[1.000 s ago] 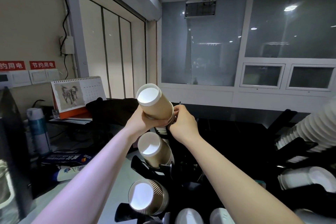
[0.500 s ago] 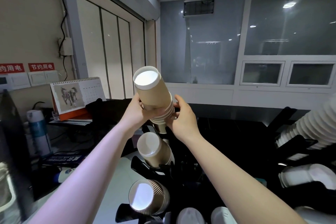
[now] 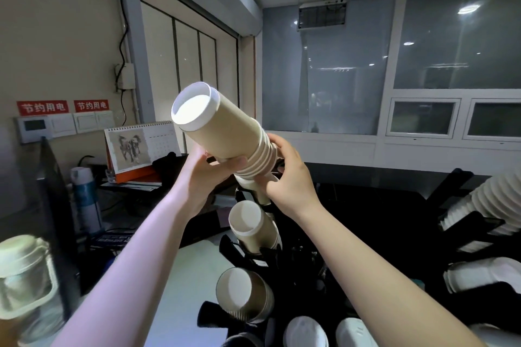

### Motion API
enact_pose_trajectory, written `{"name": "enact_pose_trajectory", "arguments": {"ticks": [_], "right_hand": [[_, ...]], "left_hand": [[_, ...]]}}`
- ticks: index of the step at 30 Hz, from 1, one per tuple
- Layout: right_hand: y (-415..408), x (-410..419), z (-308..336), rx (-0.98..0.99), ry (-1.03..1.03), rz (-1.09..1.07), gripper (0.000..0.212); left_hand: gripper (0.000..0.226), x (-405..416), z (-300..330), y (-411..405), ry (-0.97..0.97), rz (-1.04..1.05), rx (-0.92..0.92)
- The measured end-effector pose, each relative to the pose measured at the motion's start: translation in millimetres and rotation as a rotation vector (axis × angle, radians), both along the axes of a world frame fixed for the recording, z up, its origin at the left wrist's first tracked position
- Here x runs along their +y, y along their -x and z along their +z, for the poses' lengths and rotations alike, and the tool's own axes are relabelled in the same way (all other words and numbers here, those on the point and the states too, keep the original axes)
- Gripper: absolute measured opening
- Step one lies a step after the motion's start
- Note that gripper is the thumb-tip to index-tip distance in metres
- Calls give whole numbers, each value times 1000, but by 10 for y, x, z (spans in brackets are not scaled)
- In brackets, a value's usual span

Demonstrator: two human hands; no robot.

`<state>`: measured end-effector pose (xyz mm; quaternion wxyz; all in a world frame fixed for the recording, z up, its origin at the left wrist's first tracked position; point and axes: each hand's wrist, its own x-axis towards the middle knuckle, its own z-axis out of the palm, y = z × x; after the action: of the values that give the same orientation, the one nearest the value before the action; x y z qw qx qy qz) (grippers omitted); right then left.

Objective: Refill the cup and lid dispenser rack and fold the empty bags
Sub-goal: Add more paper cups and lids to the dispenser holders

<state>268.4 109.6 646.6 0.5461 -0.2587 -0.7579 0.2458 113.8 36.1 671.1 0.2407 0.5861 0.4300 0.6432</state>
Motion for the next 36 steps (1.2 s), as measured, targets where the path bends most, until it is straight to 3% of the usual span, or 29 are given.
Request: {"name": "enact_pose_trajectory", "arguments": {"ticks": [5, 11, 15, 21, 28, 34, 36], "right_hand": [[-67, -178, -133, -72, 0, 34, 60], [-80, -435, -273, -122, -22, 114, 78], [-73, -534, -264, -83, -38, 163, 82], [-117, -583, -235, -81, -113, 132, 78], [-99, -548, -319, -76, -114, 87, 81], [-84, -485, -276, -77, -84, 63, 83], [-62, -486, -266, -37, -92, 27, 80]], "left_hand": [[84, -283, -163, 56, 55, -21, 12], [77, -471, -389, 70, 100, -149, -154], [55, -531, -458, 52, 86, -271, -248], [45, -544, -497, -4, 64, -254, -392], [33, -484, -533, -145, 179, -271, -426], [53, -439, -519, -263, 189, -278, -528], [48, -411, -504, -317, 179, -265, -590]]}}
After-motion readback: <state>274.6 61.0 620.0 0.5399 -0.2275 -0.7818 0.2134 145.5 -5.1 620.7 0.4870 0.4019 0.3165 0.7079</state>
